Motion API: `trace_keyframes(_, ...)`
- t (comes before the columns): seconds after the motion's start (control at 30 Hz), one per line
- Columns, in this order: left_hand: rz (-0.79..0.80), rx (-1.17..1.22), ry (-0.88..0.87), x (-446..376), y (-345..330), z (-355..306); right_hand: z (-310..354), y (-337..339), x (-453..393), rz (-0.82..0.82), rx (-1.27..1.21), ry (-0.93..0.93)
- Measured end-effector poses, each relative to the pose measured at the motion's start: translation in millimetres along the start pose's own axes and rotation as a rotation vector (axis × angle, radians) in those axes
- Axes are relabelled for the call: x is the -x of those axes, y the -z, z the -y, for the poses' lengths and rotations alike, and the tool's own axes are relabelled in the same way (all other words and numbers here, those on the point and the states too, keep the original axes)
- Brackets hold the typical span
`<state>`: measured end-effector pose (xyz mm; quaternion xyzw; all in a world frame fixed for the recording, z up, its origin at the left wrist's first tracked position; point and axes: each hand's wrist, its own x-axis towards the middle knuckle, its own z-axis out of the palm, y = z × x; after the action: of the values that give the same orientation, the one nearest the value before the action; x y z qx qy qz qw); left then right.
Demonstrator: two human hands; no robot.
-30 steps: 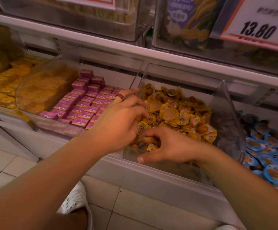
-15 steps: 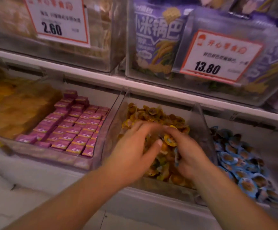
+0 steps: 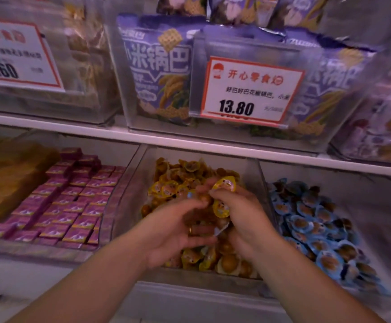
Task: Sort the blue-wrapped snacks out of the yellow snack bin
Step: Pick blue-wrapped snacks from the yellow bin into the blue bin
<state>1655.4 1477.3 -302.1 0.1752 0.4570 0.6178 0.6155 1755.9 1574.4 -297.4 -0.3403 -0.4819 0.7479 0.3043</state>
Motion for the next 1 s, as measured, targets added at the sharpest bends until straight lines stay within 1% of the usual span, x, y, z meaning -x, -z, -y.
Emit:
trace_keyframes(0.1, -0.014, 0.033, 0.016, 2.4, 3.0, -10.0, -0.2, -1.3, 2.4, 0.040, 0.162, 0.030)
trace_keyframes(0.13, -0.024, 0.039, 0.025, 3.4, 2.8, -11.1, 0.3, -1.4, 3.1, 0.036, 0.157, 0.039)
trace_keyframes(0.17, -0.033, 0.051, 0.029, 3.9, 1.8, -10.6, 1.1, -1.7, 3.7, 0.012, 0.113, 0.043)
trace_keyframes(0.23, -0.047, 0.102, 0.046, 5.6, -3.8, -5.3, 1.7, -5.0, 4.3, -0.090, -0.017, 0.052)
trace_keyframes(0.33, -0.073, 0.136, 0.065, 6.4, -13.4, 4.7, -6.3, -13.9, 3.6, -0.256, -0.076, 0.114)
trace_keyframes(0.43, -0.061, 0.110, 0.047, 7.2, -15.8, 7.3, -8.8, -22.8, 2.2, -0.266, -0.163, 0.112)
trace_keyframes(0.5, -0.040, 0.063, 0.011, 10.0, -12.9, 2.2, -2.1, -20.8, -2.1, -0.256, -0.139, 0.121)
trace_keyframes(0.53, -0.067, 0.040, -0.017, 11.1, -10.9, -2.1, 3.4, -17.0, -4.6, -0.247, -0.045, 0.148)
trace_keyframes(0.57, -0.120, 0.015, -0.058, 12.7, -8.2, -7.5, 9.9, -11.6, -7.1, -0.216, 0.138, 0.202)
trace_keyframes(0.6, -0.187, -0.020, -0.115, 14.9, -4.8, -13.7, 17.0, -4.7, -9.8, -0.166, 0.418, 0.287)
trace_keyframes(0.63, -0.263, -0.079, -0.195, 17.7, -0.1, -19.5, 24.1, 2.7, -12.1, -0.099, 0.751, 0.376)
trace_keyframes(0.7, -0.408, -0.280, -0.415, 25.1, 10.9, -30.0, 34.1, 13.0, -15.0, -0.007, 1.371, 0.492)
trace_keyframes(0.73, -0.460, -0.414, -0.540, 29.3, 16.3, -33.5, 36.1, 15.3, -13.7, 0.017, 1.604, 0.520)
trace_keyframes(0.77, -0.507, -0.571, -0.664, 34.7, 21.3, -35.8, 34.6, 15.0, -10.9, 0.043, 1.784, 0.577)
trace_keyframes(0.8, -0.551, -0.740, -0.777, 40.7, 25.1, -37.6, 30.7, 11.5, -7.1, 0.102, 1.899, 0.642)
trace_keyframes(0.83, -0.584, -0.889, -0.868, 46.3, 27.5, -38.1, 25.1, 6.8, -3.4, 0.186, 1.929, 0.709)
trace_keyframes(0.87, -0.605, -0.986, -0.929, 50.2, 28.6, -38.0, 18.8, 2.0, 1.4, 0.285, 1.878, 0.745)
trace_keyframes(0.9, -0.616, -1.027, -0.954, 52.5, 29.6, -37.9, 13.2, -3.3, 6.9, 0.393, 1.773, 0.691)
trace_keyframes(0.97, -0.617, -1.070, -0.954, 51.9, 33.8, -36.6, 2.4, -8.0, 14.1, 0.579, 1.613, 0.425)
trace_keyframes(1.0, -0.609, -1.121, -0.956, 50.8, 35.7, -35.5, -3.6, -8.6, 15.0, 0.640, 1.620, 0.283)
